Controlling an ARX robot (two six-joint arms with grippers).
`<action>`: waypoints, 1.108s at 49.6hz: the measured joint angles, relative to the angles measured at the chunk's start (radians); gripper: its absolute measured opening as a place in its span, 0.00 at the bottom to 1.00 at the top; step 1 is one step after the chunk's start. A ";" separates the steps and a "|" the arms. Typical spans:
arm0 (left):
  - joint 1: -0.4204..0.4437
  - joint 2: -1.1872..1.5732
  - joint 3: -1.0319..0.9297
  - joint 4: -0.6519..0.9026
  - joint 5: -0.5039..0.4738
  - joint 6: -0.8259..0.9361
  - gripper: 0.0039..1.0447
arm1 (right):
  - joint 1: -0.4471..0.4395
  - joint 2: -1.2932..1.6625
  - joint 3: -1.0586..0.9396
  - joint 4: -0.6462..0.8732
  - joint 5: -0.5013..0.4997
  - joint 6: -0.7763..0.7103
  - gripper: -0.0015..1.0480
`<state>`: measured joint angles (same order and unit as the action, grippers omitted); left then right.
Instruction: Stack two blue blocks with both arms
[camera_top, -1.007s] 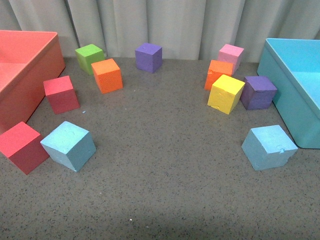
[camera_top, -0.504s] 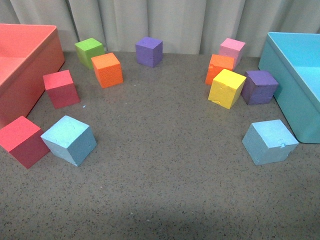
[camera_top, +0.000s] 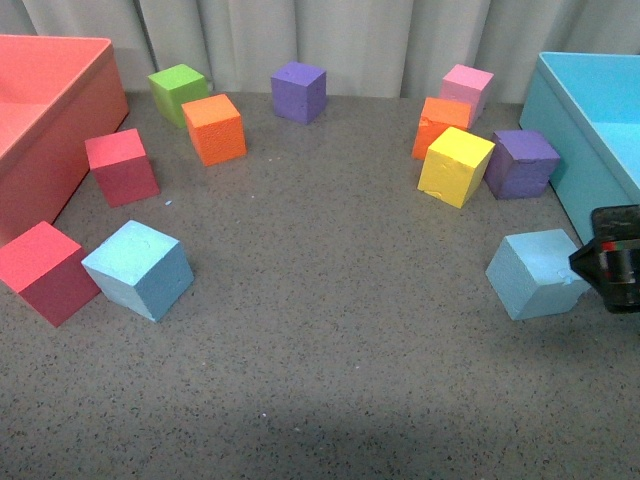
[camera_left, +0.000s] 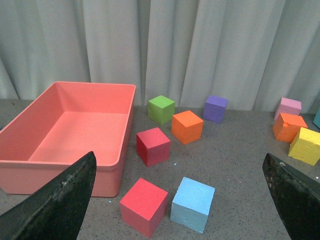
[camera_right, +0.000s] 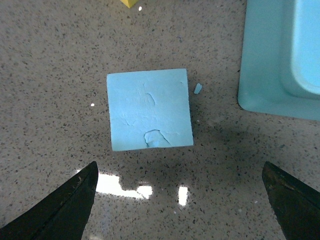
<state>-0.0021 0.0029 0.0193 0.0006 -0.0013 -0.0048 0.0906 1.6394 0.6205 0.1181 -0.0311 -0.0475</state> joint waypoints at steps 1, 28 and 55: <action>0.000 0.000 0.000 0.000 0.000 0.000 0.94 | 0.004 0.016 0.009 -0.001 0.002 0.002 0.91; 0.000 0.000 0.000 0.000 0.000 0.000 0.94 | 0.037 0.311 0.186 -0.010 -0.001 0.049 0.91; 0.000 0.000 0.000 0.000 0.000 0.000 0.94 | 0.044 0.431 0.305 -0.079 0.000 0.077 0.51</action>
<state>-0.0021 0.0029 0.0193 0.0006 -0.0010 -0.0048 0.1349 2.0708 0.9257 0.0387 -0.0307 0.0299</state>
